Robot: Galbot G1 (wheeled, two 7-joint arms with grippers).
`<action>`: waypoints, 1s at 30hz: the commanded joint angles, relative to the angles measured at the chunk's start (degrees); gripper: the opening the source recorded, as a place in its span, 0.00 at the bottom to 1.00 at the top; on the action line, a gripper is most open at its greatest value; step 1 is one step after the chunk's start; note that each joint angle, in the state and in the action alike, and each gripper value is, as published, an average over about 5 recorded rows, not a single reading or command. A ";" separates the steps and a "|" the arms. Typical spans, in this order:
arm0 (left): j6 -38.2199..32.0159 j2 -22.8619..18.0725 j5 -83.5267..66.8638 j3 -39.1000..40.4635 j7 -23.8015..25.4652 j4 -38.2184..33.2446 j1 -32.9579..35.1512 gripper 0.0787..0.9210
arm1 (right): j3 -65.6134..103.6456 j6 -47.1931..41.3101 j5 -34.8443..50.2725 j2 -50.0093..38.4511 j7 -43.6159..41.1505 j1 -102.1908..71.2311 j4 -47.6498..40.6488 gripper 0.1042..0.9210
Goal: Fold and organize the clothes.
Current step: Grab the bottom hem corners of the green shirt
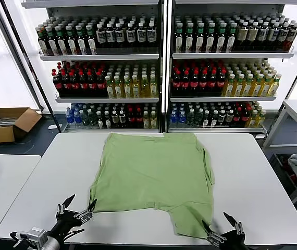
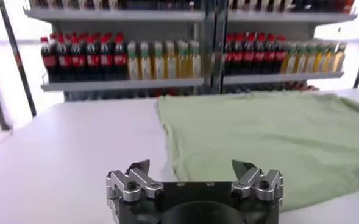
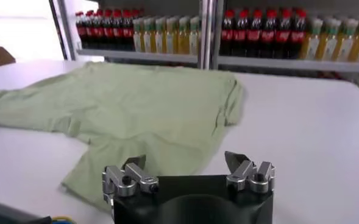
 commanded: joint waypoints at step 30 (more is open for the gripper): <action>0.31 -1.50 4.33 5.07 -2.38 3.41 -1.32 0.09 | -5.90 5.84 2.08 0.21 -1.57 1.75 -1.76 0.00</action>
